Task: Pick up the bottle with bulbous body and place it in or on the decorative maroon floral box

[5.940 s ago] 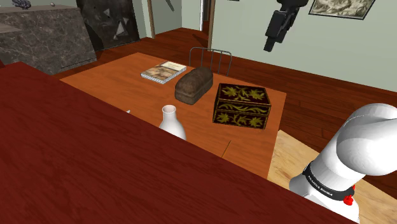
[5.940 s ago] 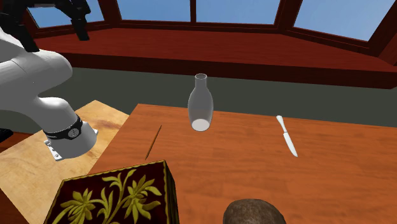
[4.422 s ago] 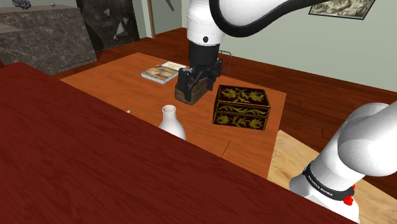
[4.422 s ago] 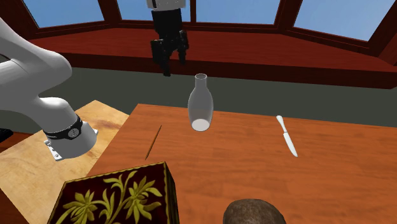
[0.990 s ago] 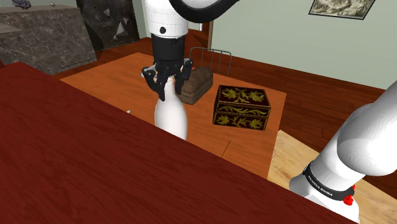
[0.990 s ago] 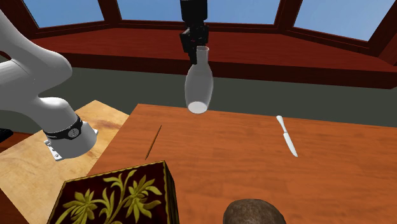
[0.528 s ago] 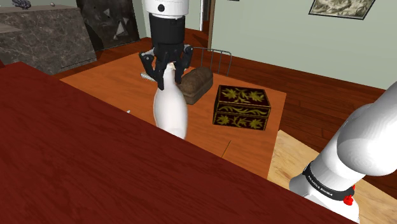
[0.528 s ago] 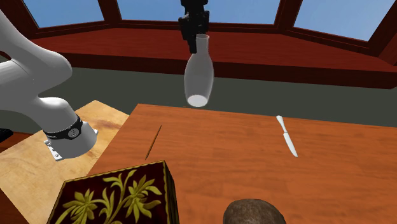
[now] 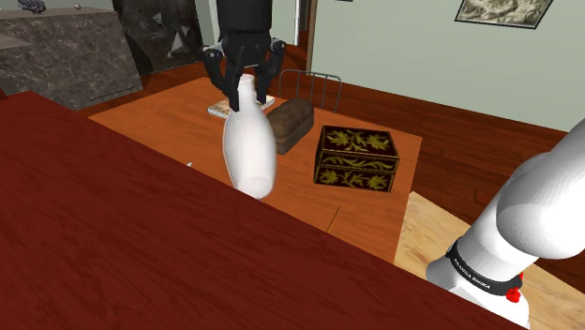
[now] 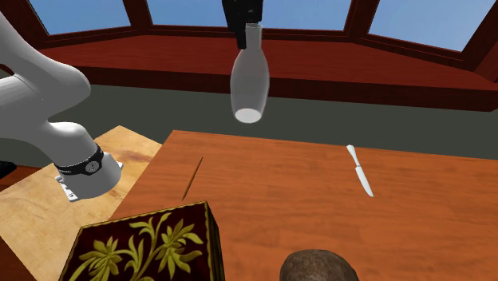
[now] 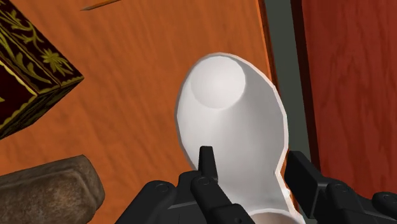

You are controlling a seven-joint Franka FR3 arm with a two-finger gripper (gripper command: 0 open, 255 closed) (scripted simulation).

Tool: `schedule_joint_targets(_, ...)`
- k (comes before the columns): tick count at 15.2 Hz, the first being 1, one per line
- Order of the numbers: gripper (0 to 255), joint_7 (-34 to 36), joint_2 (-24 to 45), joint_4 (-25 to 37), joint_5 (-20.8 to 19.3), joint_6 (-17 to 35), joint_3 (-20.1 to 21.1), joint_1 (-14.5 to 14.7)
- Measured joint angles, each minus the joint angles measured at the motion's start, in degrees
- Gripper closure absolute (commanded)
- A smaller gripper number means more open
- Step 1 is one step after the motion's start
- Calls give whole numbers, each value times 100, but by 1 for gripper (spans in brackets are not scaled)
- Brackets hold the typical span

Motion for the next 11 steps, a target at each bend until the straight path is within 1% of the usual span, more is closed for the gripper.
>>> schedule_joint_targets(7, 255, 46, 149, 665, -86, -541, 23, -6)
schedule_joint_targets(11, 255, -447, -214, 519, 99, -709, -299, -171)
